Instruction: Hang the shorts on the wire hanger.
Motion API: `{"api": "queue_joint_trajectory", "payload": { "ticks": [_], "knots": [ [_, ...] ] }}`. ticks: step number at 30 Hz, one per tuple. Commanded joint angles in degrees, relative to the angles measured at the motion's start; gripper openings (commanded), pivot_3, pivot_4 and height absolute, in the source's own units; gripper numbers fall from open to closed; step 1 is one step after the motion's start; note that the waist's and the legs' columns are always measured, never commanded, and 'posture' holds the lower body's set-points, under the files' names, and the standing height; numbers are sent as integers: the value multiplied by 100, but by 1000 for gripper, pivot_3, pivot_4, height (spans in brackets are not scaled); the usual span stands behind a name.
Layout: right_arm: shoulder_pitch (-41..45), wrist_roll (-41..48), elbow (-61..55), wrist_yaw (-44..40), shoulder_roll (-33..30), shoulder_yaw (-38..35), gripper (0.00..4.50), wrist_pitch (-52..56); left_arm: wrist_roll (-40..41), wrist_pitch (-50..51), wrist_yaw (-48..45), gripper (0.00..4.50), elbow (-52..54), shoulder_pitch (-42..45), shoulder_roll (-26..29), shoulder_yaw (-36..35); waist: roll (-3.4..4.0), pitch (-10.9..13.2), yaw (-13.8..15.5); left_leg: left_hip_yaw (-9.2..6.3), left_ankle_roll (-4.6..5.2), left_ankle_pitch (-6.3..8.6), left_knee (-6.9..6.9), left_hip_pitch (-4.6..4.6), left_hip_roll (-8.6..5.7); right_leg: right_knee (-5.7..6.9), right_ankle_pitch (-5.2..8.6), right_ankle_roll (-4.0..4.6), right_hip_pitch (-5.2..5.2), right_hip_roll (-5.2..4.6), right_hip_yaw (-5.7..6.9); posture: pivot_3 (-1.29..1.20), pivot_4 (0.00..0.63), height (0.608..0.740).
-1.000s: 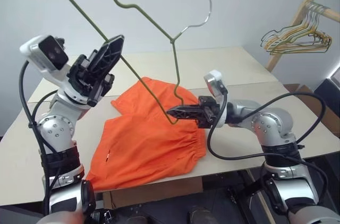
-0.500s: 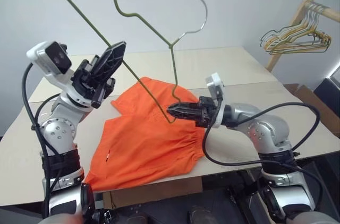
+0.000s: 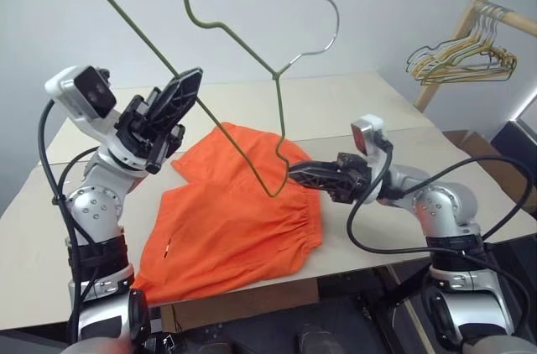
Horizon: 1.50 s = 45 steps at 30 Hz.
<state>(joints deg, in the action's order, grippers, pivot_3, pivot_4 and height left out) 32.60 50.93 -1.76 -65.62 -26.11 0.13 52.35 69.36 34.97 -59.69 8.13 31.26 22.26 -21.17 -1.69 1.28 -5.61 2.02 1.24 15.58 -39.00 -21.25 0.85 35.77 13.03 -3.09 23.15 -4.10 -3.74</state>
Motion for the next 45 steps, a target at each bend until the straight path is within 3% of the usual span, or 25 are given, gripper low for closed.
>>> {"api": "queue_joint_trajectory", "payload": {
  "ticks": [1,22,25,28,29,33,38,43,45],
  "knots": [
    [231,19,129,18,185,175,1788,134,149,-144,-49,0,139,177,-25,-64,0,0,-16,0,0,0,0,-1,0,0,0,0,1,0,0,-81,0,740],
    [545,60,235,7,566,234,1788,317,12,-295,-79,0,148,78,-85,27,1,0,-2,-3,-1,0,0,-4,-4,-1,0,-1,2,-8,2,-79,0,740],
    [564,65,252,40,589,204,1222,286,3,-308,-70,0,132,62,-88,44,1,0,-3,-3,-1,0,0,-4,-4,-1,0,-1,2,-8,2,-79,0,740],
    [585,44,266,71,600,191,178,255,-28,-283,-47,0,107,44,-73,77,1,0,-3,-3,-1,0,0,-4,-4,-1,0,-1,2,-8,2,-79,0,740],
    [595,33,273,83,612,185,13,245,-59,-291,-43,0,102,36,-70,97,1,0,-4,-3,-1,0,0,-3,-4,-1,0,-1,2,-8,2,-86,0,740],
    [611,9,288,141,647,157,13,251,-203,-379,10,0,81,5,-101,135,1,0,-6,-4,-1,0,0,-4,-4,-1,0,-1,2,-8,2,-86,0,740],
    [557,171,177,259,647,-63,0,296,-732,-491,126,1368,-7,-122,-42,372,1,0,3,-5,-1,0,0,-4,-5,-1,0,-1,1,-8,3,-85,0,740],
    [358,603,-195,738,436,-602,0,614,-1734,-494,212,2977,11,-493,483,906,2,1,-8,-3,-1,0,3,-5,-6,-1,0,0,4,-9,2,-93,0,740],
    [56,896,-471,983,104,-982,0,924,-2480,-769,131,3615,2,-679,899,1189,2,1,-3,-4,-1,0,5,-6,-4,-2,0,0,6,-7,3,-94,0,740]
  ]
}}
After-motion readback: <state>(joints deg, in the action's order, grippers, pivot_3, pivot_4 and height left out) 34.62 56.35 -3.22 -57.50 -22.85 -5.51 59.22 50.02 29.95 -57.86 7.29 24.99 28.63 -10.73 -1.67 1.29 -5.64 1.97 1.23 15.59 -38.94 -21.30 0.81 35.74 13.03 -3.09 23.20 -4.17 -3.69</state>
